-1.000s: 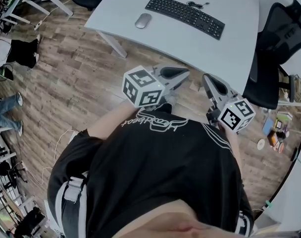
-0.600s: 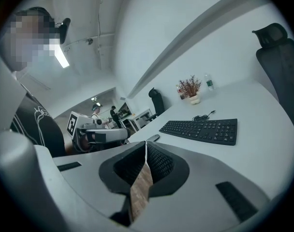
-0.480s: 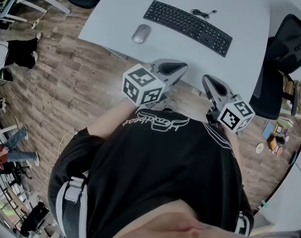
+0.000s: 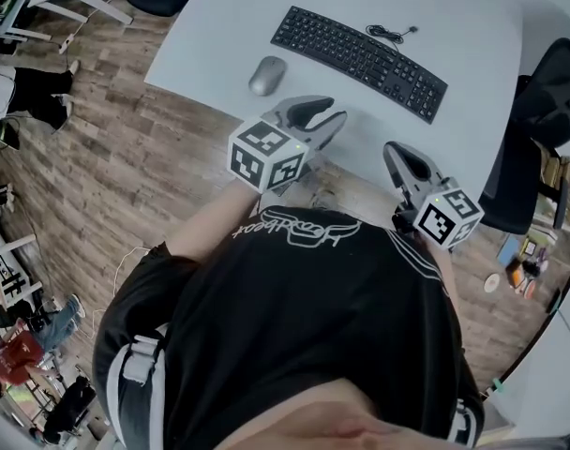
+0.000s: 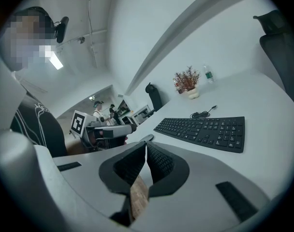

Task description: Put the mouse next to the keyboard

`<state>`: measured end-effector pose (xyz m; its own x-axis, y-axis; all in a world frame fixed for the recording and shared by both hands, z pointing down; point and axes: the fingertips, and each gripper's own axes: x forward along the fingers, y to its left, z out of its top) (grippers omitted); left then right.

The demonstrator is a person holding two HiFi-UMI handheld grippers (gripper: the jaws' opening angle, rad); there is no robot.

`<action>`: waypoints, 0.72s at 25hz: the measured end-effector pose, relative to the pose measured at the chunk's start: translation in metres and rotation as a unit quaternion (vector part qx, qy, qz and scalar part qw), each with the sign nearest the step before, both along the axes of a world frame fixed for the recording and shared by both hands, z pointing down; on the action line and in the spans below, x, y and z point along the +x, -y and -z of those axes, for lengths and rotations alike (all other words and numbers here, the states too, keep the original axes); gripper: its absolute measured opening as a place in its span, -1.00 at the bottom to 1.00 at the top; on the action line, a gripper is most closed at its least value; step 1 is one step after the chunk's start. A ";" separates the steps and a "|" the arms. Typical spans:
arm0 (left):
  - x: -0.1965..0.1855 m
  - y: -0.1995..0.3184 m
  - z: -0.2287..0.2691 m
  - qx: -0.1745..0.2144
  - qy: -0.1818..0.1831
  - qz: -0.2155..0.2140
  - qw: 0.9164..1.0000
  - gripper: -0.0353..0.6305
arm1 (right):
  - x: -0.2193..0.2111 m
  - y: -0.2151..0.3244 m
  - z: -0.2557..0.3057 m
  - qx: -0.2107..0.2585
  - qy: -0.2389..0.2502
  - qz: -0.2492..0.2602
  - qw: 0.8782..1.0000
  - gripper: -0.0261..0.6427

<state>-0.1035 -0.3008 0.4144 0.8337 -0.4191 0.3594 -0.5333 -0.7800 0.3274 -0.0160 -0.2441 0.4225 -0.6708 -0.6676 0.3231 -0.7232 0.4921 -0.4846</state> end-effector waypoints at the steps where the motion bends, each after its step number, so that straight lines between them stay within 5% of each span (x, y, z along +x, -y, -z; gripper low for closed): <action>1: -0.004 0.007 -0.003 0.003 0.007 0.010 1.000 -0.49 | 0.000 0.002 -0.001 -0.002 0.001 0.001 1.000 -0.88; 10: -0.054 0.074 -0.025 0.022 0.069 0.091 0.993 0.10 | 0.002 0.022 -0.010 -0.014 -0.001 0.006 1.000 -0.88; 18: -0.091 0.114 -0.057 0.038 0.161 0.116 0.979 0.21 | 0.011 0.025 -0.020 -0.030 -0.006 0.005 1.000 -0.88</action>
<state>-0.1947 -0.4149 0.4711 0.5608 -0.6199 0.5488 -0.7656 -0.6406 0.0589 -0.0055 -0.2695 0.4426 -0.6737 -0.6395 0.3703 -0.7239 0.4703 -0.5048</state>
